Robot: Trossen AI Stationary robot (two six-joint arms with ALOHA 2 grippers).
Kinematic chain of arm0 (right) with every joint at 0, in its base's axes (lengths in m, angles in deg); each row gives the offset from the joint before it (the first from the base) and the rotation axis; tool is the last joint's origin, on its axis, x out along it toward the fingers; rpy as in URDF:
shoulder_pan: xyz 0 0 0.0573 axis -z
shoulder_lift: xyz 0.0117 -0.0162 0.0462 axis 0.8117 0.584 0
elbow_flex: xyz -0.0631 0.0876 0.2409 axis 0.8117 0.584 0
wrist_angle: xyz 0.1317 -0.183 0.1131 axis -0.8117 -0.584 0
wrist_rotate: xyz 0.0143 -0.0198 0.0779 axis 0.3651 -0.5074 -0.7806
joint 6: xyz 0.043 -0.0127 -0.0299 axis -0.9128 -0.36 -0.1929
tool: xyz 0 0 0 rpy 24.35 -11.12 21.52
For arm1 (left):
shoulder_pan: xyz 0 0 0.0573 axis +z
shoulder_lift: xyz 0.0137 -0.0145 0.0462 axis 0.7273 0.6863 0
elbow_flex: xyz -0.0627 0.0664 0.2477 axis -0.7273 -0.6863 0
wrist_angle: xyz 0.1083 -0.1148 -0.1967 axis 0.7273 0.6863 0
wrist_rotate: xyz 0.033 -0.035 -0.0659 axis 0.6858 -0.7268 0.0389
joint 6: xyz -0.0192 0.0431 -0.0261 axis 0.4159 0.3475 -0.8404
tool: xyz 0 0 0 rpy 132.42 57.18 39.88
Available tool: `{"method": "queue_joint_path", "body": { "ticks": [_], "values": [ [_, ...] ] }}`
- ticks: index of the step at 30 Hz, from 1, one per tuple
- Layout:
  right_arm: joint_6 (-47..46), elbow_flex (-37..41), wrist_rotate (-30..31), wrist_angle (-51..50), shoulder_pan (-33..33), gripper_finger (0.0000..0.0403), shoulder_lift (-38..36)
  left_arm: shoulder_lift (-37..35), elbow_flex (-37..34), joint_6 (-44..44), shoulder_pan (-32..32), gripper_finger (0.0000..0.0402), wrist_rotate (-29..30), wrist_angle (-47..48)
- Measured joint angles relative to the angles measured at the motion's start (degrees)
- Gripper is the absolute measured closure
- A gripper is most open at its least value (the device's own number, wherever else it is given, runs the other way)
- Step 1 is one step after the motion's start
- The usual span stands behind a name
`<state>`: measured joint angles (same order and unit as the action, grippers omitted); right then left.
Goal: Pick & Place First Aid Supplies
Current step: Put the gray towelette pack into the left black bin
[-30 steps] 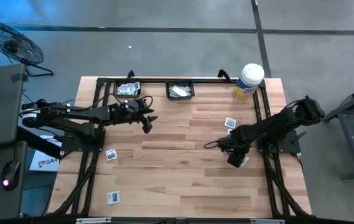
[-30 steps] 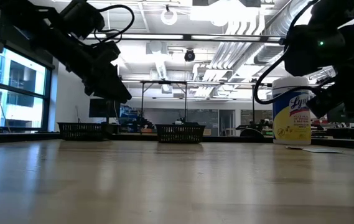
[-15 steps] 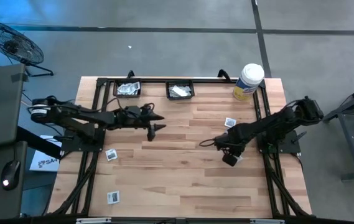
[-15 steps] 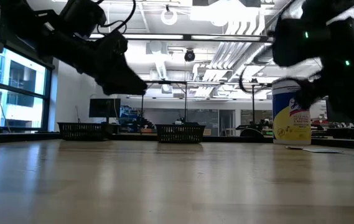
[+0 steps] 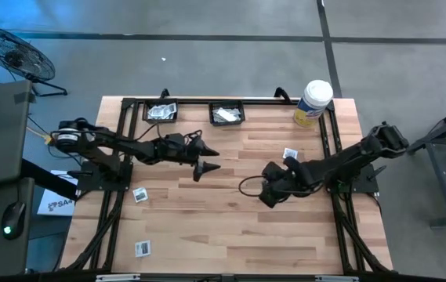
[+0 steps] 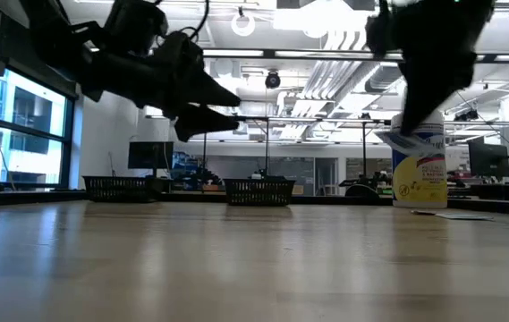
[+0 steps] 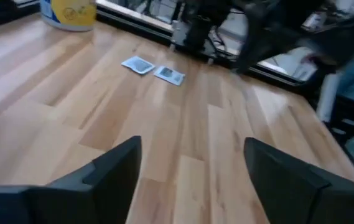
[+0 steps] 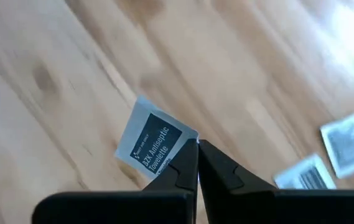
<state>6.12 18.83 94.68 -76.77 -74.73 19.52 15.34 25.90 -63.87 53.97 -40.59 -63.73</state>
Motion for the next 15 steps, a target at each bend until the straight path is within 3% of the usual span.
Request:
{"method": "queue_joint_path", "body": {
  "ticks": [4,10,15],
  "values": [
    [-2.98,-0.53,6.21,2.27,-1.69,0.0402,-0.02,3.31,1.2,0.59,-2.03,0.0101,0.6,-3.72],
    [-6.01,0.1,12.88,4.14,-2.98,0.0402,-0.02,7.37,1.49,0.99,-4.85,0.0106,3.36,-15.8],
    [-2.39,0.1,16.92,7.44,-2.96,0.0402,-0.02,9.95,2.2,-0.81,-5.07,0.011,6.52,-16.48]
  ]
}}
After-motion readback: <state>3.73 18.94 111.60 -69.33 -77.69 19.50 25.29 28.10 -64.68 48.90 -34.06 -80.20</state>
